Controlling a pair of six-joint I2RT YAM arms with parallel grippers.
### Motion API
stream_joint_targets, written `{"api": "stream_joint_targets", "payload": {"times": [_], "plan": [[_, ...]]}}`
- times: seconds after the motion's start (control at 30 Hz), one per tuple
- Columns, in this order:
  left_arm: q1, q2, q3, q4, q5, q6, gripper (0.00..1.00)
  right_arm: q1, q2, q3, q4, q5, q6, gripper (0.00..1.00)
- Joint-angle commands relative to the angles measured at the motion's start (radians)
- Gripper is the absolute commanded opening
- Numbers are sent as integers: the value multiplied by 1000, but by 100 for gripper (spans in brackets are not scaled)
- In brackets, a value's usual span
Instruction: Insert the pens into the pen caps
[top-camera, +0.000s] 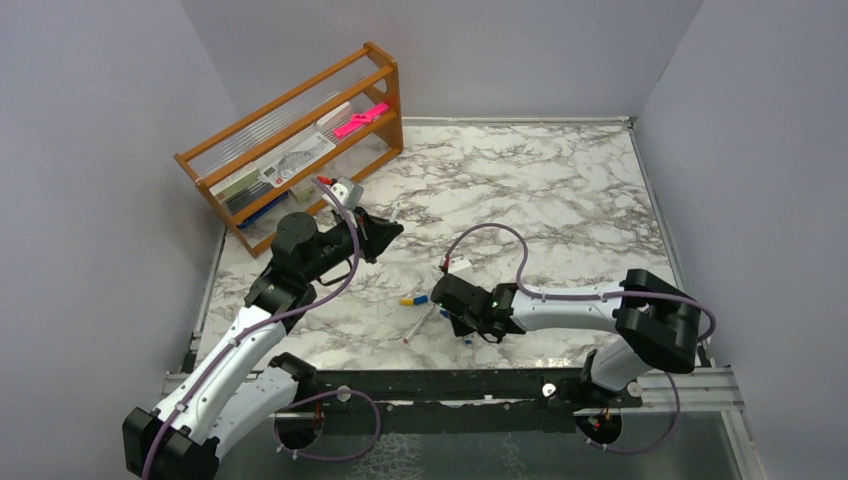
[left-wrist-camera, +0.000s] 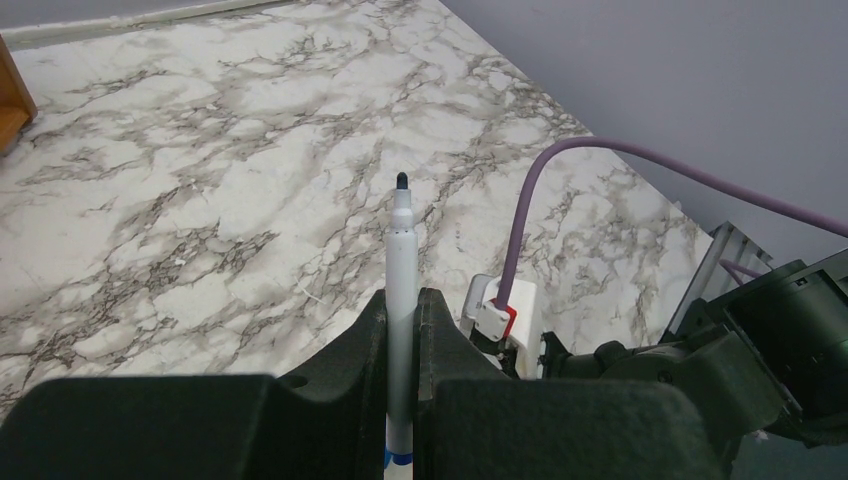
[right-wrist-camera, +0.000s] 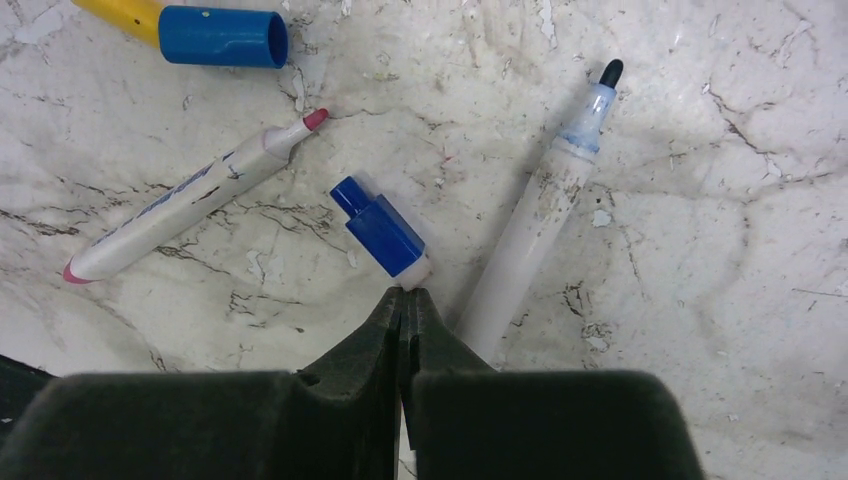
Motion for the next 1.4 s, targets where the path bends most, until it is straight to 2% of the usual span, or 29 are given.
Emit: {"api": "stream_joint_targets", "payload": {"times": [0.0,0.43,0.73,0.77,0.9,0.93,1.17,1.37], "plan": [[0,-6,4,9,-16,1,0,-21,33,19,-24,61,-55,2],[0,-5,-3,7,-20,-2,0,-100,122,97,82,54,-173,2],[-2,-9,-3,6,-16,-5,0,-102,111,158,95,63,-145,2],[-2,-10,-3,5,-16,-5,0,-102,95,155,95,70,-138,3],[-3,-15,-4,9,-16,-6,0,-100,39,145,99,76,-127,24],[-2,-16,-6,11,-16,-7,0,-100,33,146,97,74,-128,26],[-2,-20,-7,16,-15,-9,0,-95,71,146,102,22,-138,35],[-2,-17,-8,18,-14,-11,0,-79,104,146,94,2,-126,37]]}}
